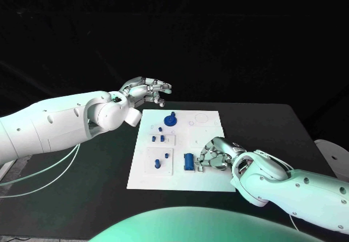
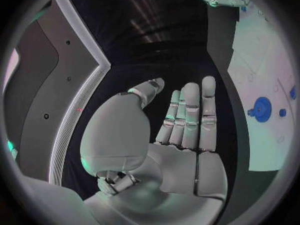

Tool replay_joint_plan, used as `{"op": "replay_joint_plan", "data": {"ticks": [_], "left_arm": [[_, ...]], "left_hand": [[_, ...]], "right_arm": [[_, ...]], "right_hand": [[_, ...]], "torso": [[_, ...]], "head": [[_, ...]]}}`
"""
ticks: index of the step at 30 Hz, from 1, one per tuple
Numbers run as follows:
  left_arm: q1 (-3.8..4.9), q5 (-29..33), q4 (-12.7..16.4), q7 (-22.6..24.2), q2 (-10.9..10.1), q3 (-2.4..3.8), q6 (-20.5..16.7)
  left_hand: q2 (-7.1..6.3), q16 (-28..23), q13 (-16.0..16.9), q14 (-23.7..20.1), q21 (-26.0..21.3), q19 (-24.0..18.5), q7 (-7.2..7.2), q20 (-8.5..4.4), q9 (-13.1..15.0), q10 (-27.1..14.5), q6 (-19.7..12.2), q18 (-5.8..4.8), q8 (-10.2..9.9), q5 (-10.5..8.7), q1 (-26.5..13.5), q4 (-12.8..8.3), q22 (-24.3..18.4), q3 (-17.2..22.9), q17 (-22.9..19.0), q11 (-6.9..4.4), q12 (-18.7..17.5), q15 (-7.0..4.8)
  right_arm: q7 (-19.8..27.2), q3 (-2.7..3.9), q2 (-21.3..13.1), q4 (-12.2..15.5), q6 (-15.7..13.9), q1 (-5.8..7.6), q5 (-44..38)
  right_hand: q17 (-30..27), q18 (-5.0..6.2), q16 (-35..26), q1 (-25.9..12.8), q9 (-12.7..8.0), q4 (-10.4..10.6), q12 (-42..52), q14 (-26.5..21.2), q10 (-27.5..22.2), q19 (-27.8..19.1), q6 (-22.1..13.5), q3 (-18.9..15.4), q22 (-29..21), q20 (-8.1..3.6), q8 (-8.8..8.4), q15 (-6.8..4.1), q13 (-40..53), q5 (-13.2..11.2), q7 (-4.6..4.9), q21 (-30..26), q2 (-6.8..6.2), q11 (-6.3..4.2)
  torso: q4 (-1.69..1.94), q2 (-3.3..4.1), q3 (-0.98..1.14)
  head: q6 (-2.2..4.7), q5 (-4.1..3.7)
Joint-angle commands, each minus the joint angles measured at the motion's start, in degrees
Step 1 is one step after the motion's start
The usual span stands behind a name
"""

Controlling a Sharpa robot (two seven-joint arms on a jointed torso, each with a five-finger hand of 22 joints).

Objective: Assemble the parts on the task board

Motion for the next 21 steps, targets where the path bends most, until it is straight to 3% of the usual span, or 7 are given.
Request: {"op": "replay_joint_plan", "data": {"ticks": [1, 21], "left_arm": [[0.03, -0.1, 0.1, 0.6, 0.2, 0.05, 0.7], [0.04, -0.2, 0.1, 0.5, 0.2, 0.05, 0.7]], "left_hand": [[0.36, 0.4, 0.1, -0.4, -0.3, 0.2, -0.07, 0.03, -0.1, -0.5, -0.3, 0.52, 0.3, 0.08, 0.0, -0.1, 0.0, 0.0, -0.1, 0.03, 0.3, -0.1], [0.36, 0.4, 0.1, -0.4, -0.3, 0.2, -0.07, 0.03, -0.1, -0.5, -0.3, 0.52, 0.3, 0.08, 0.0, -0.1, 0.0, 0.0, -0.1, 0.03, 0.3, -0.1]], "right_arm": [[0.0, -0.04, 0.8, -0.7, 2.8, -0.04, -0.7], [-0.6, -0.18, 3.0, -2.4, 4.4, -0.1, -1.2]], "right_hand": [[13.5, -0.07, 0.2, 0.9, 0.1, 0.0, 0.1, 5.7, 2.7, -0.1, 0.4, -0.4, 7.2, -0.51, 0.34, -0.35, 8.9, -0.3, -0.03, 0.3, 0.15, -0.63], [13.6, -0.08, 0.2, 1.2, 0.4, 0.1, 0.4, 5.7, 2.8, -0.1, 0.6, -0.5, 7.2, -0.62, 0.56, -0.47, 9.2, -0.5, -0.16, 0.3, 0.18, -0.75]], "torso": [[-0.06, -0.03, 0.04], [-0.11, -0.06, 0.06]], "head": [[0.0, 0.12], [0.0, 0.39]]}}
